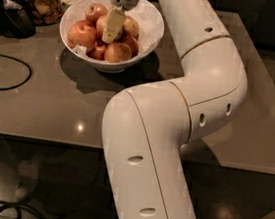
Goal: Pick apple from white bowl
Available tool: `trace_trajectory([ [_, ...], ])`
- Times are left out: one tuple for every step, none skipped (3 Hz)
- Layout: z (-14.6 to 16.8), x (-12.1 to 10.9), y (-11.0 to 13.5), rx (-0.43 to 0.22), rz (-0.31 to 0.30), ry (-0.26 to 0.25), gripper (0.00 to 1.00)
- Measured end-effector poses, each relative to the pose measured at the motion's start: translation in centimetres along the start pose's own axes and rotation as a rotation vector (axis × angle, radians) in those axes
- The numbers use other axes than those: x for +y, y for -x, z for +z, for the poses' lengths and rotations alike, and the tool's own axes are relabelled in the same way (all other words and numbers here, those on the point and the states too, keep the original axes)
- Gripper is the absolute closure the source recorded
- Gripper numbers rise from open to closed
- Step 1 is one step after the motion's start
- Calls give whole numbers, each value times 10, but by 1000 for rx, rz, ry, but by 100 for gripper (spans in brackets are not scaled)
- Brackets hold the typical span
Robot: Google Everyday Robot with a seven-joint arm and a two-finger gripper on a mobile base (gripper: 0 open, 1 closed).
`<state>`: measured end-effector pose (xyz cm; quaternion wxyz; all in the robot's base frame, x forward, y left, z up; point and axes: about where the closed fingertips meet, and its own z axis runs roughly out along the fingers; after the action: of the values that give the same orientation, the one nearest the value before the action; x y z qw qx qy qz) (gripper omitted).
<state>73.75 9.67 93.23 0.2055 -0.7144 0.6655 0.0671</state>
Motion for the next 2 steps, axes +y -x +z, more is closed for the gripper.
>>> trace_trajectory([
  [3, -1, -3, 6, -2, 3, 48],
  [4, -1, -3, 6, -2, 3, 71],
])
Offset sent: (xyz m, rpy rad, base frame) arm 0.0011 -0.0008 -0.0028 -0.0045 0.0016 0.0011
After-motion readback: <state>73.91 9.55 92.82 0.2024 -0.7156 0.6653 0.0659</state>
